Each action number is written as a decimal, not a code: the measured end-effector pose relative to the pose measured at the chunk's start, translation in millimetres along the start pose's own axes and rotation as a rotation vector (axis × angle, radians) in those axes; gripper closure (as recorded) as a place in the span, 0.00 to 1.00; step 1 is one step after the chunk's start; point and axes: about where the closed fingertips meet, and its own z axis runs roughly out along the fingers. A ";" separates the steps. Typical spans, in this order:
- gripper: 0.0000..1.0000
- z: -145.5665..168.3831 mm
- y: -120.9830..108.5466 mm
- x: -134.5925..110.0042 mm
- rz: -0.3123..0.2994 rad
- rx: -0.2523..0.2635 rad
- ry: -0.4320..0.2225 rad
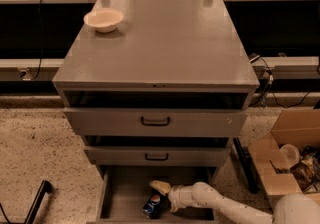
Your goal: Pick pepsi can from bottom drawer and place on counter
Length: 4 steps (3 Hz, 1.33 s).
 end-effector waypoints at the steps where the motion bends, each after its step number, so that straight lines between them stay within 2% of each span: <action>1: 0.06 8.5 0.8 -0.6 0.005 -0.011 -0.009; 3: 0.09 16.5 2.2 -4.6 0.012 -0.020 -0.025; 4: 0.25 19.6 0.8 -7.9 0.011 -0.023 -0.035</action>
Offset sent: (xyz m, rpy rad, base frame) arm 0.0002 0.0122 -0.0131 -0.0021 0.0370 0.0115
